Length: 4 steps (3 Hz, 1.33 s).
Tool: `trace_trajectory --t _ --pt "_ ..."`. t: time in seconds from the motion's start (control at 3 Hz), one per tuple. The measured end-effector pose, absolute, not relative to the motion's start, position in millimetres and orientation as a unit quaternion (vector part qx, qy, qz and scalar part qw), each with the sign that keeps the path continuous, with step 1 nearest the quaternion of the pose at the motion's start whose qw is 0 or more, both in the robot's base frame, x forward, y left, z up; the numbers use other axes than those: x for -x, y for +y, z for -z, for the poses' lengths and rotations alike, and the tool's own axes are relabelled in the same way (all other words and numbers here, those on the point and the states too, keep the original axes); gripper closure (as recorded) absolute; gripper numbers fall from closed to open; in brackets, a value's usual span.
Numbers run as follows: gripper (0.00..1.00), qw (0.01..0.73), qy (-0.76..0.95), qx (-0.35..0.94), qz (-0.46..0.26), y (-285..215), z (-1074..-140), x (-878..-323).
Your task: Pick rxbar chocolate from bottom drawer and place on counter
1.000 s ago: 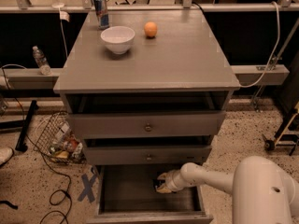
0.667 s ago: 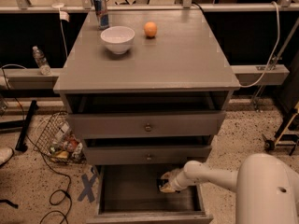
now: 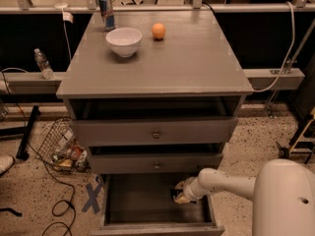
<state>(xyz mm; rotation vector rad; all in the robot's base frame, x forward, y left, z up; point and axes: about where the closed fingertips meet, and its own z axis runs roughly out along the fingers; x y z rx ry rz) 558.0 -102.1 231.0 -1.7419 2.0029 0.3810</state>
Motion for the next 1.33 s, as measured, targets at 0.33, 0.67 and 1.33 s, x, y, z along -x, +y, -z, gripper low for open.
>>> trace_trajectory --t 0.33,0.67,1.33 --pt "1.00 0.228 0.720 0.643 -0.129 -101.7 -249.7 -546.5" --pt "1.00 0.245 0.689 0.671 -0.125 -98.9 -306.7 -530.5" --pt "1.00 0.272 0.636 0.706 -0.151 -95.2 -377.1 -528.1"
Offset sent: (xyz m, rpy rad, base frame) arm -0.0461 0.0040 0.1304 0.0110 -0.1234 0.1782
